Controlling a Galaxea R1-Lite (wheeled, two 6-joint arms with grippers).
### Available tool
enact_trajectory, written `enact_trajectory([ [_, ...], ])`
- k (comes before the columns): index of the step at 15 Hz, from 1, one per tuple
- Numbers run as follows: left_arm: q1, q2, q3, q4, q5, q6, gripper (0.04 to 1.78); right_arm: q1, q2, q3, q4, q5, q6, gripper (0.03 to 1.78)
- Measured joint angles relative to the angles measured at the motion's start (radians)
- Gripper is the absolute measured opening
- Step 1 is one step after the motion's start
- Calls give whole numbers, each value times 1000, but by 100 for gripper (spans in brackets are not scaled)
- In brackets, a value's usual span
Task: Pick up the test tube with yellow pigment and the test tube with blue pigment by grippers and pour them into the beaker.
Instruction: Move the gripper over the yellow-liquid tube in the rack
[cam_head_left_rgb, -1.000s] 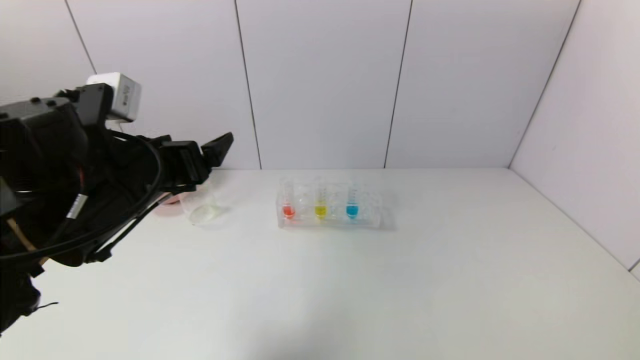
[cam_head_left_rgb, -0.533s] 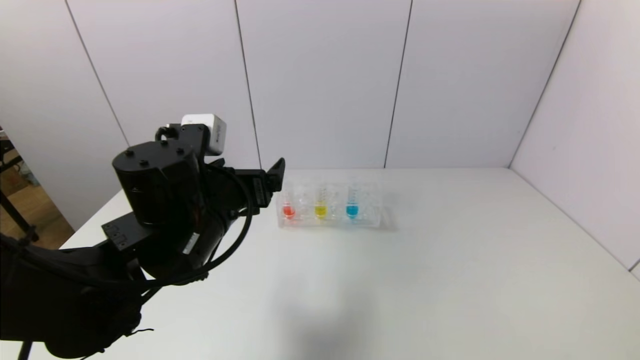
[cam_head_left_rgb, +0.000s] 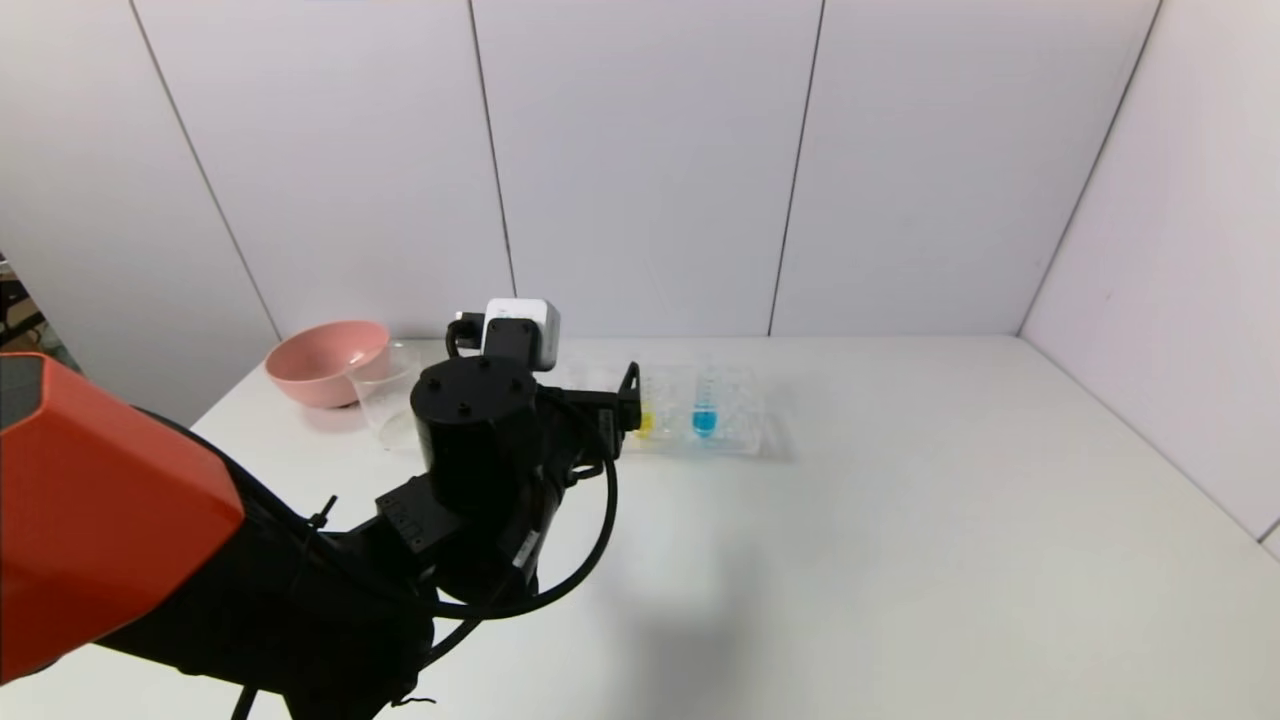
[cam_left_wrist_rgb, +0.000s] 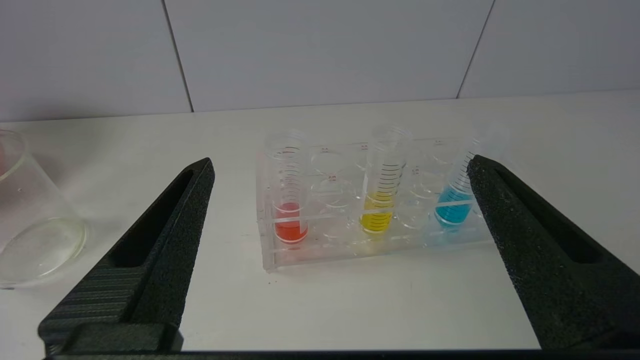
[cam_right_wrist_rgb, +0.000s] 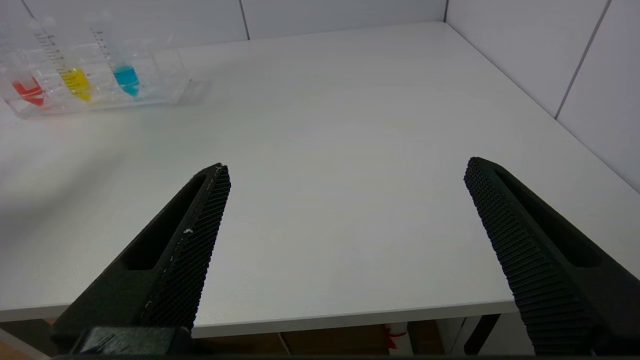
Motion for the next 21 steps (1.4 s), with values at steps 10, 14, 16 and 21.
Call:
enact_trajectory([
  [10, -28, 216, -178, -21, 26, 0, 176, 0, 0, 0, 0, 0, 0, 171],
  [14, -24, 287, -240, -21, 26, 1, 176, 0, 0, 0, 0, 0, 0, 171],
  [16, -19, 310, -266, -15, 26, 1, 176, 0, 0, 0, 0, 0, 0, 171],
  [21, 16, 351, -317, -7, 23, 2, 176, 0, 0, 0, 0, 0, 0, 171],
])
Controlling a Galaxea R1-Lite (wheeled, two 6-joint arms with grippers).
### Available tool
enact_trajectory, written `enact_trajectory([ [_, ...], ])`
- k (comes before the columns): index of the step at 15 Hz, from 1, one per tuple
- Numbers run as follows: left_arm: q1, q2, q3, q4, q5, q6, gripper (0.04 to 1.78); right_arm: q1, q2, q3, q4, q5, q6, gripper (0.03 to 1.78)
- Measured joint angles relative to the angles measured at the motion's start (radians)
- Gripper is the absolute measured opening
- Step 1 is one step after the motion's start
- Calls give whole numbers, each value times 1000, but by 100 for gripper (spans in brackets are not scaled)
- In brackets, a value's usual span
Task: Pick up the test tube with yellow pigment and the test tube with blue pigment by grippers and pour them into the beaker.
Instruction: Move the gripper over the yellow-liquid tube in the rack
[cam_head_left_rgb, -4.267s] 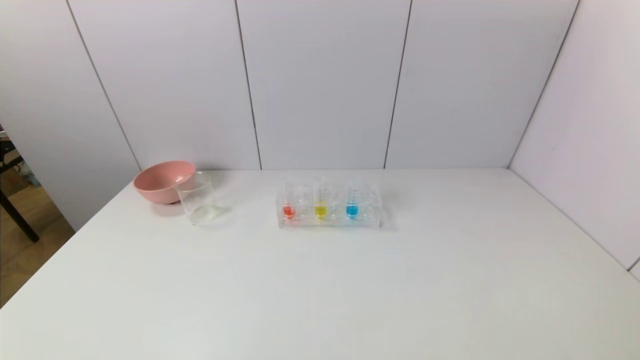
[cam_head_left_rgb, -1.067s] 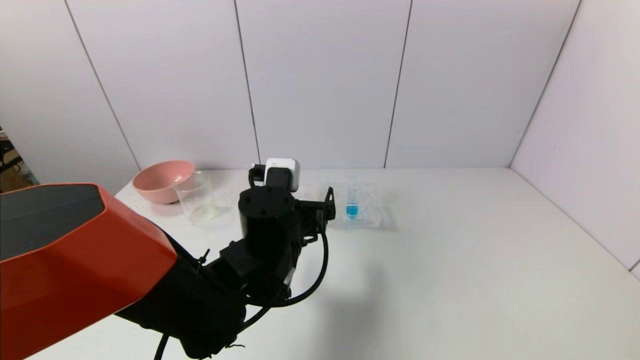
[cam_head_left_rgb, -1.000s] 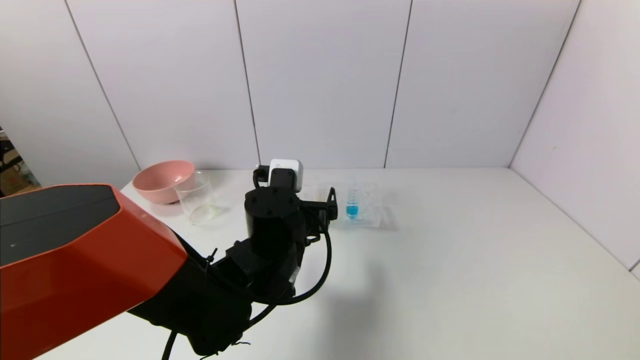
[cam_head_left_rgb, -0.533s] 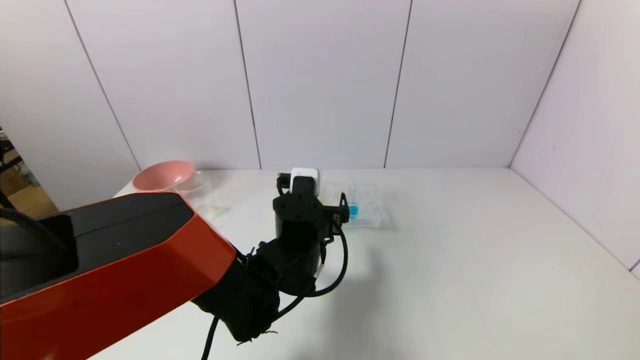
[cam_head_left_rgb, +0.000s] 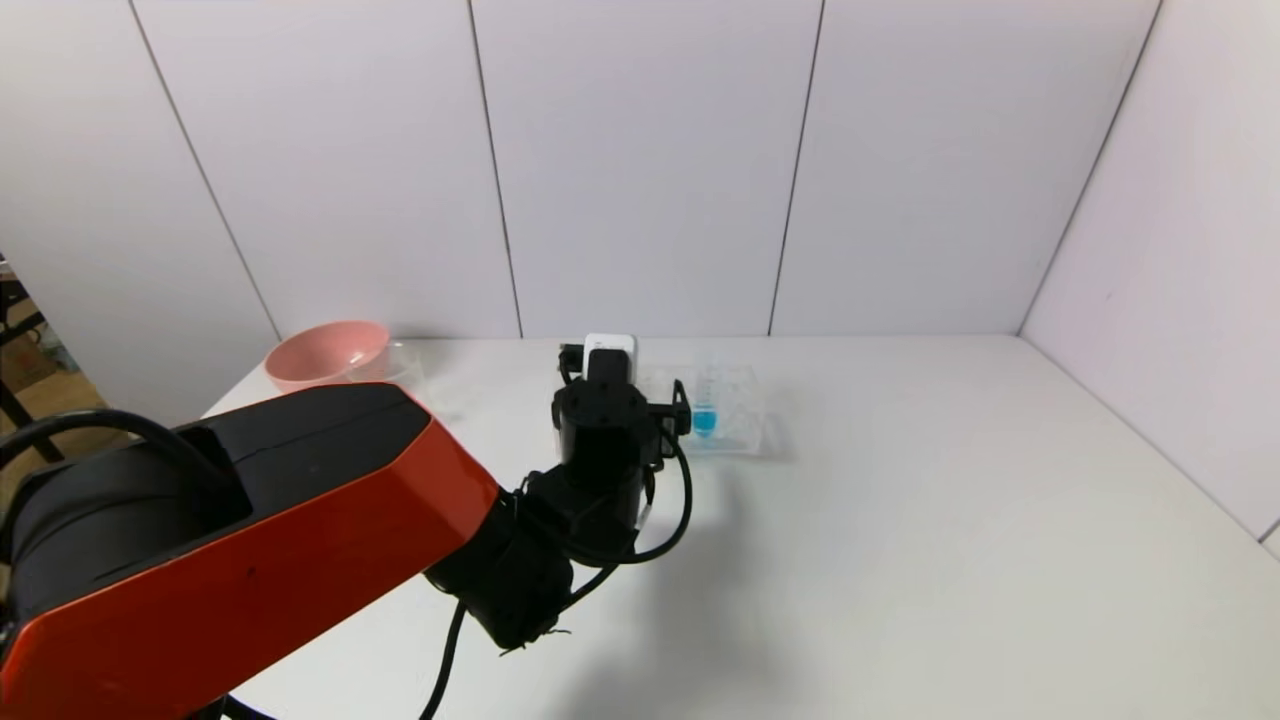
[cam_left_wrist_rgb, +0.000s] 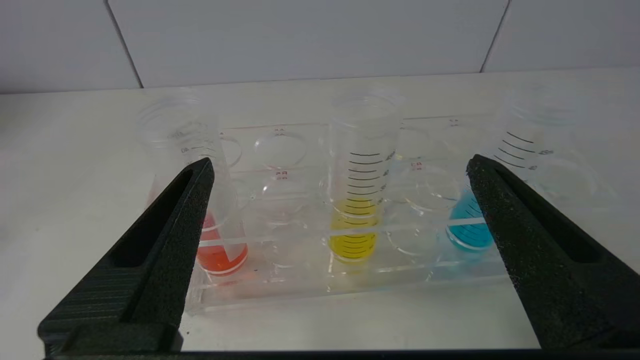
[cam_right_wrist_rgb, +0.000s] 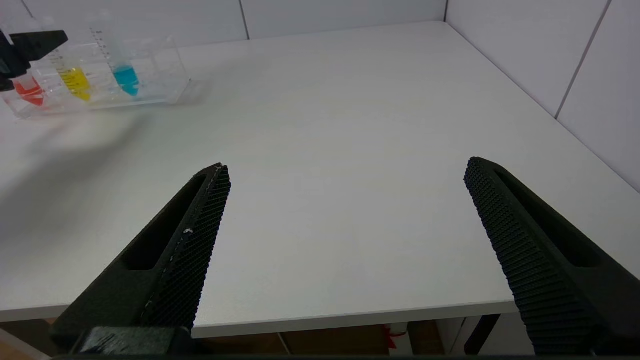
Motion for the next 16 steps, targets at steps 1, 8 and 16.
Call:
enact_trajectory([
  [1, 3, 6, -9, 0, 0, 0, 176, 0, 0, 0, 0, 0, 0, 171],
  [8, 8, 42, -91, 31, -8, -2, 176, 0, 0, 0, 0, 0, 0, 171],
  [16, 17, 98, -183, 70, -13, -5, 176, 0, 0, 0, 0, 0, 0, 171],
])
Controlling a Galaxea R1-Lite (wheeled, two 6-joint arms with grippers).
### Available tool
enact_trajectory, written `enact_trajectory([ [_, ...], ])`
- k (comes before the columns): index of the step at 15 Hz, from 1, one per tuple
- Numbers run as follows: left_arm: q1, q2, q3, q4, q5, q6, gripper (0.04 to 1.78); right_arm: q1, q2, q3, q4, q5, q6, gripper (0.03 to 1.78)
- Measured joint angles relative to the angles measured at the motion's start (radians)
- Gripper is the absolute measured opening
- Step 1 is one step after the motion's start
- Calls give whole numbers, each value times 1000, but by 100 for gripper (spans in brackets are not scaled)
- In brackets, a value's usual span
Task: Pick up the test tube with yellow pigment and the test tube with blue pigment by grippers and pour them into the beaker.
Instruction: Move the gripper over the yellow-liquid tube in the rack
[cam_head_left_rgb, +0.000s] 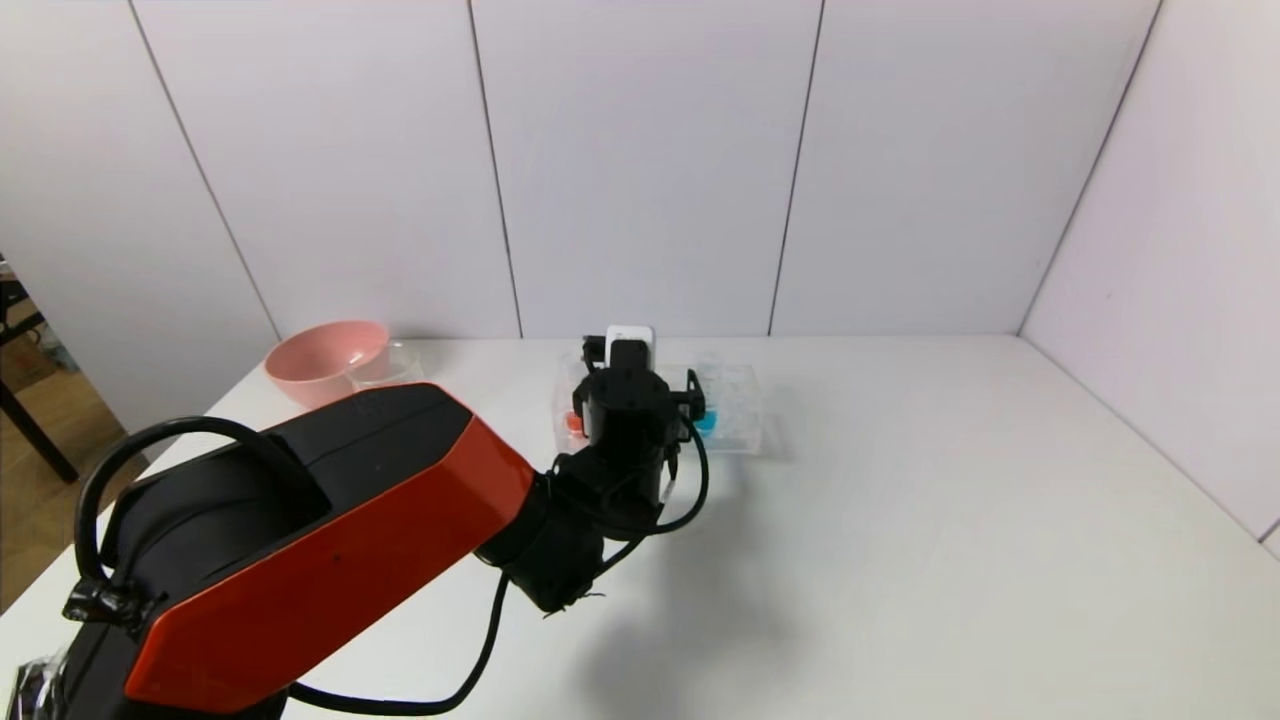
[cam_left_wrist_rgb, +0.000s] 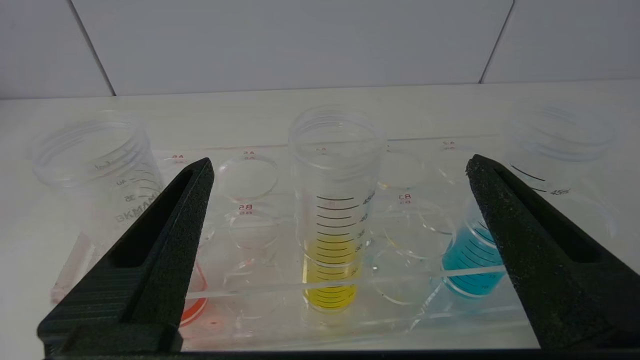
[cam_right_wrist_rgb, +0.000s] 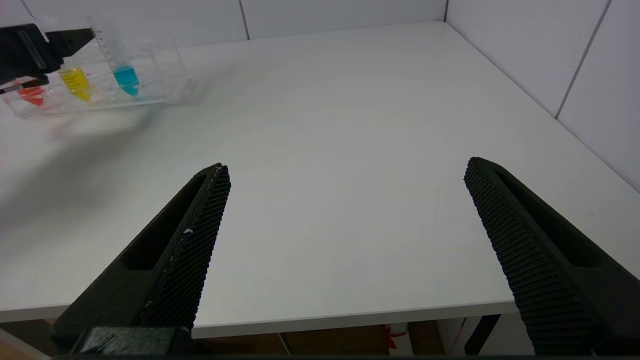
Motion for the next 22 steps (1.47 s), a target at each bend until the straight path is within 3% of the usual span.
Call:
enact_trajectory([
  [22, 63, 124, -198, 114, -25, 0, 168, 0, 0, 0, 0, 0, 0, 171],
])
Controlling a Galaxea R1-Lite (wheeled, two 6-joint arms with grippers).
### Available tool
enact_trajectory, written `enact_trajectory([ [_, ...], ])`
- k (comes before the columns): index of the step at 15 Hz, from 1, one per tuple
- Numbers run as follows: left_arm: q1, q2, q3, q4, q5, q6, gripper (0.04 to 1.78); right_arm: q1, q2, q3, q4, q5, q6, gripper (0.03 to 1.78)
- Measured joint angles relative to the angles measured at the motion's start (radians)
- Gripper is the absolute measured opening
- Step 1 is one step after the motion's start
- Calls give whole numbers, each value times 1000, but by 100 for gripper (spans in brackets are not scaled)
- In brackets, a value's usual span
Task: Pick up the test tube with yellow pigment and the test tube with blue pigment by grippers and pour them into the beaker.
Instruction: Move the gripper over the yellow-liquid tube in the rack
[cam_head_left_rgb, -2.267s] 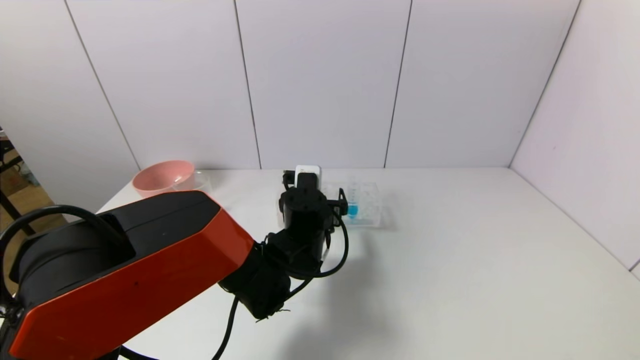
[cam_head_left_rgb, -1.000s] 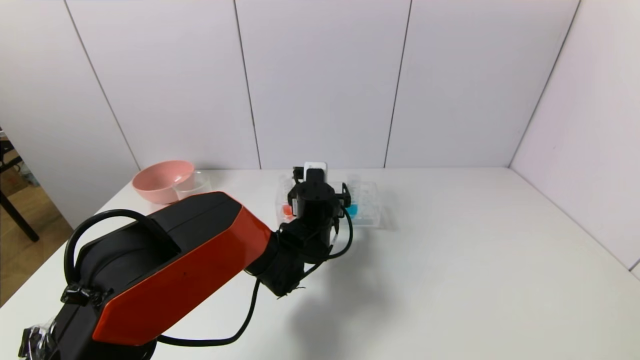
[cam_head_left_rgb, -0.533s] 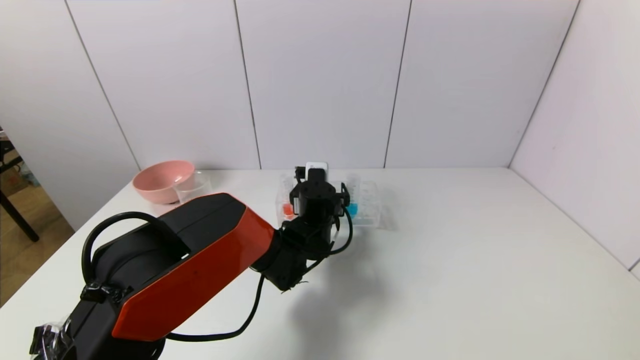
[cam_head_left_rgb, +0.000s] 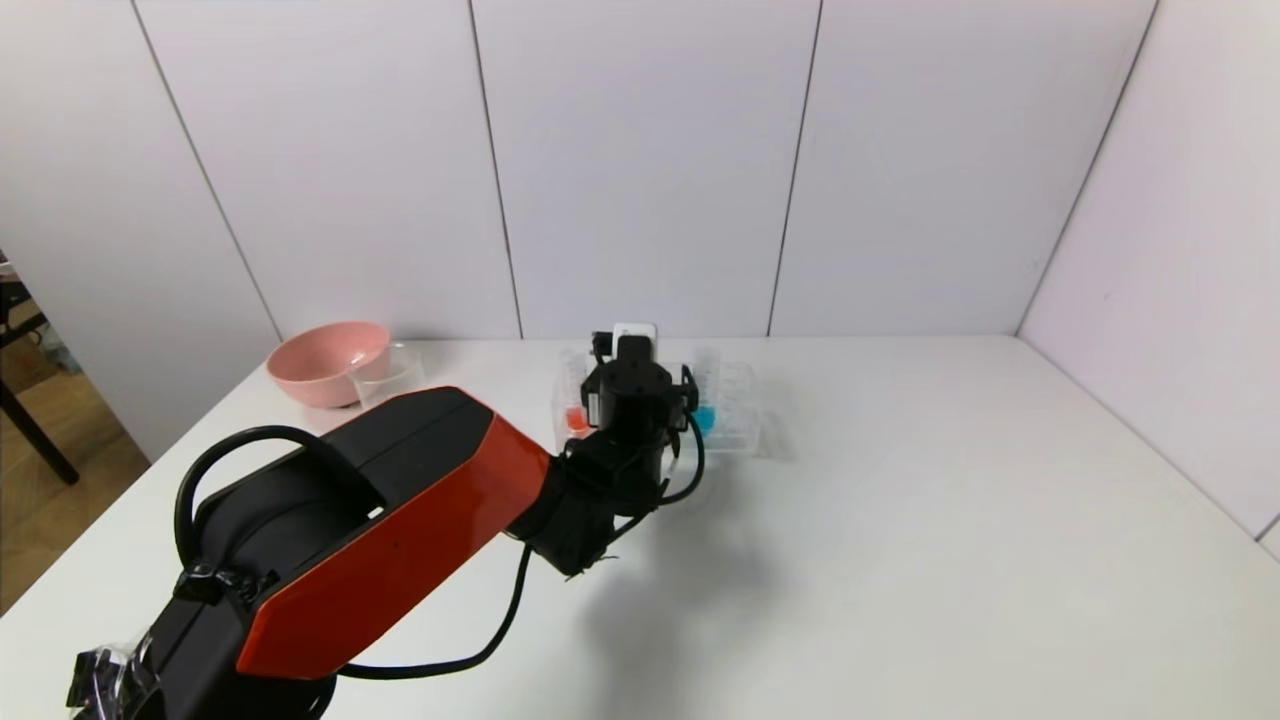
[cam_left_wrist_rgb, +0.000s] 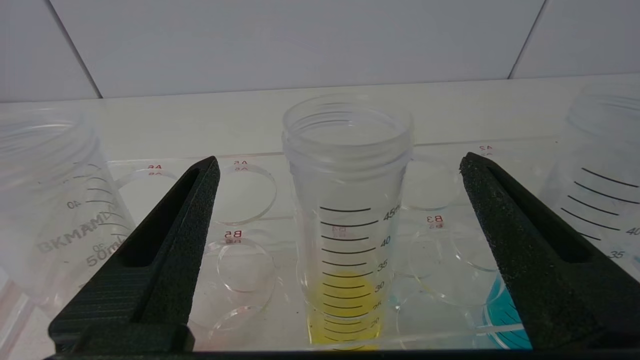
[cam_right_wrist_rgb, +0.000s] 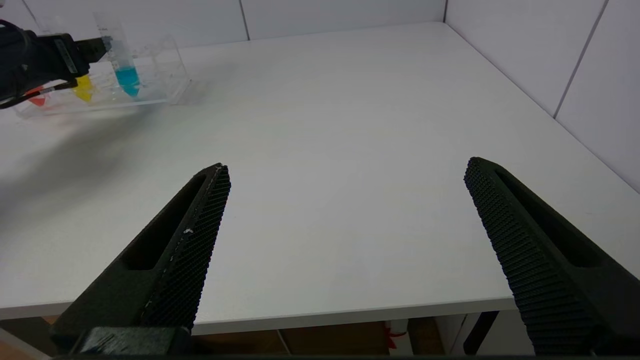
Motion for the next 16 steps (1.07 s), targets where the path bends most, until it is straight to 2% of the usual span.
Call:
enact_trajectory([
  [10, 18, 26, -57, 50, -11, -5, 164, 0, 0, 0, 0, 0, 0, 171],
  [13, 26, 32, -69, 55, -12, -6, 140, 0, 0, 0, 0, 0, 0, 171],
  [16, 25, 36, -72, 55, -9, -6, 94, 0, 0, 0, 0, 0, 0, 171],
])
